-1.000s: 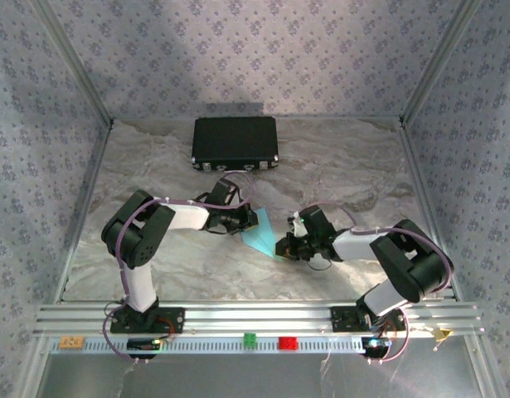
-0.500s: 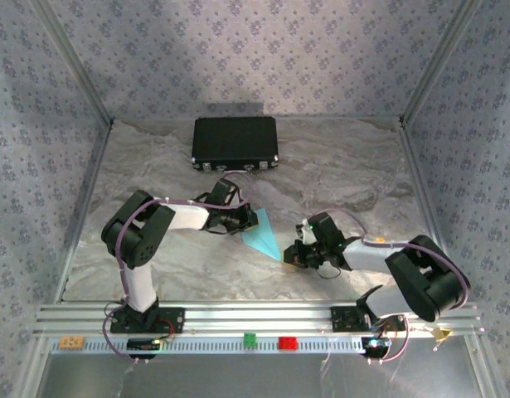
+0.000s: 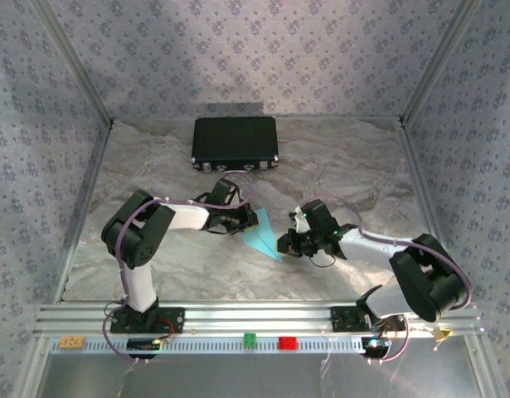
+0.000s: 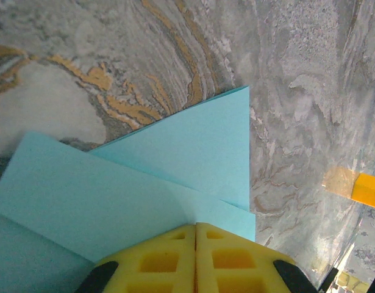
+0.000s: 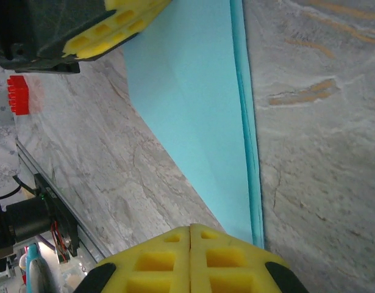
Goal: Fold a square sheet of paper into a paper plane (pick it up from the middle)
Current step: Fourth fold the wing at the center of the table.
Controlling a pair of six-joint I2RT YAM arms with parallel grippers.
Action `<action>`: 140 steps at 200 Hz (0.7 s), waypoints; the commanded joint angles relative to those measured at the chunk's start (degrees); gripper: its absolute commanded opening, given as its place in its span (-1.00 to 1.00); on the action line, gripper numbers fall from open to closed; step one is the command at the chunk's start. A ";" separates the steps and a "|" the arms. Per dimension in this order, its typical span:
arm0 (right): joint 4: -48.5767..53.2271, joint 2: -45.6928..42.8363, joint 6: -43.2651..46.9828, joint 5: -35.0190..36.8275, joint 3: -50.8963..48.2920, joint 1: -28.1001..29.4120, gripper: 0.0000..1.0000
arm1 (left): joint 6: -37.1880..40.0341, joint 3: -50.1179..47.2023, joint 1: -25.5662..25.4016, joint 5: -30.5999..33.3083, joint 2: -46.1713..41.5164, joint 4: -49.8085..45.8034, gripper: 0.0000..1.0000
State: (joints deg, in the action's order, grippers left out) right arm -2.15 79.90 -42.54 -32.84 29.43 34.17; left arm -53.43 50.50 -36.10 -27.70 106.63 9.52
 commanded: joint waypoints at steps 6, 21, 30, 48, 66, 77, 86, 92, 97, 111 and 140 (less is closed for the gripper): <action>0.14 3.34 0.36 -0.37 -0.04 0.54 -0.84 | 0.78 -1.70 0.66 3.34 2.26 -4.42 -0.84; 0.31 3.68 0.18 0.13 -1.17 0.54 -0.85 | 0.78 -1.62 0.68 3.24 2.27 -4.43 -0.84; 0.68 3.42 0.05 0.40 -1.70 0.54 -0.86 | 0.78 -1.63 0.68 3.27 2.19 -4.38 -0.84; 4.39 3.12 0.89 1.51 -1.46 0.24 -0.92 | 0.78 -1.66 0.62 3.19 2.18 -4.43 -0.84; 6.72 2.16 1.54 2.37 -1.67 -0.31 -0.94 | 0.78 -1.74 0.67 3.18 2.01 -4.38 -0.85; 6.99 1.39 1.49 2.23 -1.59 -0.57 -0.94 | 0.87 -1.73 0.64 2.99 2.00 -4.25 -0.85; 7.05 0.65 1.39 2.08 -1.28 -0.59 -0.95 | 1.02 -1.61 0.65 2.84 2.00 -4.32 -0.84; 6.99 0.10 1.24 2.03 -0.78 -0.60 -0.94 | 1.05 -1.59 0.57 2.81 1.97 -4.33 -0.84; 6.93 -0.24 1.16 2.00 -0.42 -0.52 -0.95 | 1.03 -1.61 0.58 2.85 1.92 -4.33 -0.84; 6.28 -0.78 0.80 1.90 0.67 -0.27 -0.94 | 1.05 -1.62 0.57 2.83 1.83 -4.33 -0.85; 1.65 1.48 -0.95 0.01 3.22 0.50 -0.94 | 1.05 -1.61 0.47 2.83 1.72 -4.36 -0.84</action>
State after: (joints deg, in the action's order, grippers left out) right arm 2.39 80.20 -42.19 -31.53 29.63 33.98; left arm -53.41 50.52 -36.10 -27.81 106.63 9.52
